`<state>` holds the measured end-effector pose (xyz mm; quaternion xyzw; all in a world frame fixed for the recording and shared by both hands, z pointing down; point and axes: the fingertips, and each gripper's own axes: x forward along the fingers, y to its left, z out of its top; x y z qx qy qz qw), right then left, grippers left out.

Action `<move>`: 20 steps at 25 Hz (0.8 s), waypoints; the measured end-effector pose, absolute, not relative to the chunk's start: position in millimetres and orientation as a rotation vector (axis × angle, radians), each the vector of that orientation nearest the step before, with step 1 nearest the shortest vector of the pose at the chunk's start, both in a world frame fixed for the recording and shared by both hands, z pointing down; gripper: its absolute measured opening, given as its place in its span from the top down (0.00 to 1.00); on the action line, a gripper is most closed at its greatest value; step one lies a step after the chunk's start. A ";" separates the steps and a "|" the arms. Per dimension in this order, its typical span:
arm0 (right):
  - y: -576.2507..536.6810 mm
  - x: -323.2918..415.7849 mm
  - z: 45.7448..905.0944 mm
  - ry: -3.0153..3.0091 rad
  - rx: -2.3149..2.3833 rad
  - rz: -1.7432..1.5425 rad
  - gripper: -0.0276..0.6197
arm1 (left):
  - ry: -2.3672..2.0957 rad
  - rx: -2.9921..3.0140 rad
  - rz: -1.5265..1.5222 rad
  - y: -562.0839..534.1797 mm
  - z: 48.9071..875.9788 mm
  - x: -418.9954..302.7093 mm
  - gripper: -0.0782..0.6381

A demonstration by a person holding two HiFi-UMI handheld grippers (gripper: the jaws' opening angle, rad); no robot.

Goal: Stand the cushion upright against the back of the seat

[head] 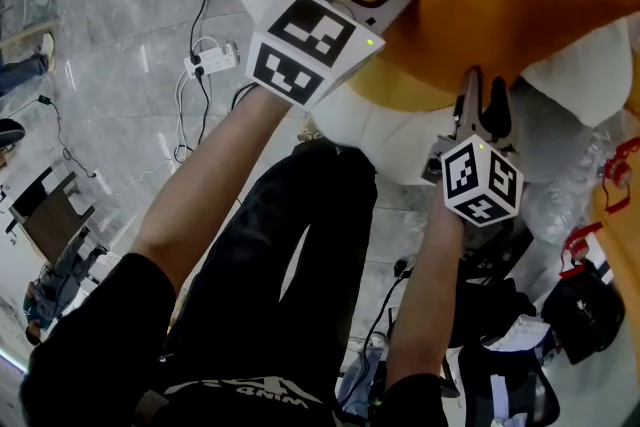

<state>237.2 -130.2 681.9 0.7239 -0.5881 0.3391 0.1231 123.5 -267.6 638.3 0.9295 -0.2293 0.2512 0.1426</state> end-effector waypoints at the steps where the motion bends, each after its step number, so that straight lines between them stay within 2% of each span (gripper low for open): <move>1: -129.2 234.5 677.9 -1.738 2.097 0.976 0.68 | -0.656 2.677 0.733 -265.7 637.5 122.6 0.68; 3: -126.5 227.0 667.9 -1.787 2.057 0.942 0.68 | -0.638 2.668 0.751 -260.1 635.4 120.8 0.64; 7: -117.2 216.4 645.5 -1.828 1.993 0.878 0.68 | -0.629 2.657 0.768 -246.5 625.7 111.6 0.64; 8: -114.4 215.7 638.3 -1.829 1.986 0.862 0.68 | -0.644 2.664 0.758 -244.2 619.0 108.6 0.67; 11: -103.5 213.5 610.3 -1.838 1.979 0.802 0.69 | -0.704 2.682 0.716 -236.0 593.1 97.7 0.86; 15: -90.0 203.3 560.4 -1.914 1.970 0.774 0.91 | -0.672 2.656 0.613 -215.7 553.4 87.0 0.88; 20: -68.4 172.9 481.4 -2.097 1.908 0.843 0.93 | -0.520 2.632 0.541 -170.8 477.7 80.3 0.88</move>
